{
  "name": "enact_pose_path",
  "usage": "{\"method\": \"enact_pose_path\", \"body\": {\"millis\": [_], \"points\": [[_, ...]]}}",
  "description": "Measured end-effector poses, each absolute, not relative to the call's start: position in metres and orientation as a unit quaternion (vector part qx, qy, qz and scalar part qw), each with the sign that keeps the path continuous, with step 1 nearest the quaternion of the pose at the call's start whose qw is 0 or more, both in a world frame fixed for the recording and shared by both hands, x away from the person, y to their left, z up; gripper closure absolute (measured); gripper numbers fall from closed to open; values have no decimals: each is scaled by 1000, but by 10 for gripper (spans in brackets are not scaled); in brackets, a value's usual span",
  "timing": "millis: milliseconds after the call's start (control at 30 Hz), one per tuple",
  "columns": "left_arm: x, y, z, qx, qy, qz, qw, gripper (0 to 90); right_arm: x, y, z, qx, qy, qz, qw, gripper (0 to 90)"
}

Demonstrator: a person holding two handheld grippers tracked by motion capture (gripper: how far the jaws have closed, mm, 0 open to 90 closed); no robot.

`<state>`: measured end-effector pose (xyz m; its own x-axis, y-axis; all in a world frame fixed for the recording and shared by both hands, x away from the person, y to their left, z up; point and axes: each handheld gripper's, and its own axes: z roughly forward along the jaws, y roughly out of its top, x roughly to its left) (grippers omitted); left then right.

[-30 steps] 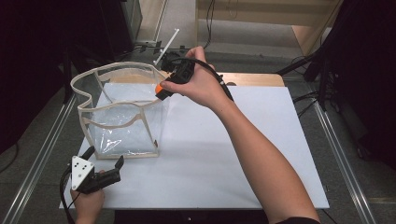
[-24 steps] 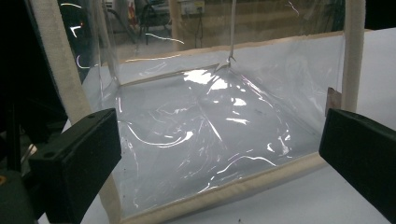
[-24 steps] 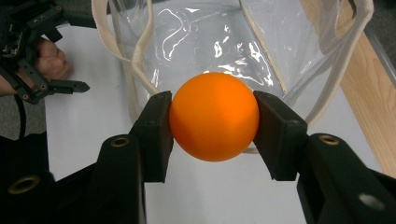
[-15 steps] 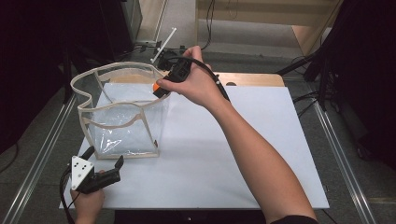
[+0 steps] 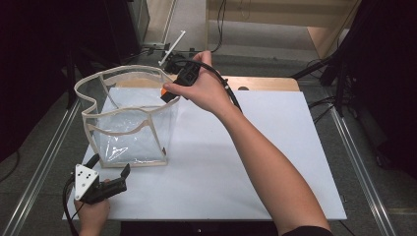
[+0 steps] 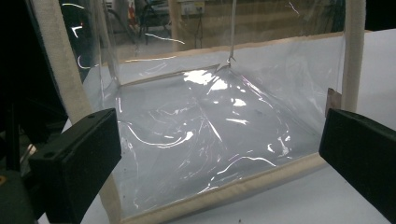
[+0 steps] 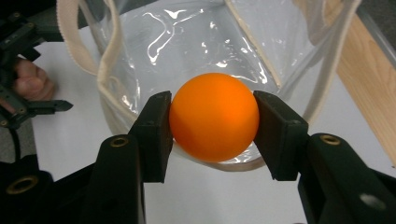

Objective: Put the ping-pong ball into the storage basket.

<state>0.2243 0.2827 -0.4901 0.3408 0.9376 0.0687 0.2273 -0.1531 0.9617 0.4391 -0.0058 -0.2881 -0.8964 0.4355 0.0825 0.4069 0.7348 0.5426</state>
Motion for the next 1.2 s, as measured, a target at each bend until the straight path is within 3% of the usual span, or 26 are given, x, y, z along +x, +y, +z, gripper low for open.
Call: {"method": "enact_pose_path", "body": {"millis": [367,667,1200], "points": [[224,283,-490,663,439,370,481,0,436,-15,-291,249,921,297,31,258],[224,282,-490,665,438,371,478,0,424,-30,-299,251,916,314,26,0],[224,282,-490,665,439,370,478,0,399,-49,-314,219,916,332,49,0]]}}
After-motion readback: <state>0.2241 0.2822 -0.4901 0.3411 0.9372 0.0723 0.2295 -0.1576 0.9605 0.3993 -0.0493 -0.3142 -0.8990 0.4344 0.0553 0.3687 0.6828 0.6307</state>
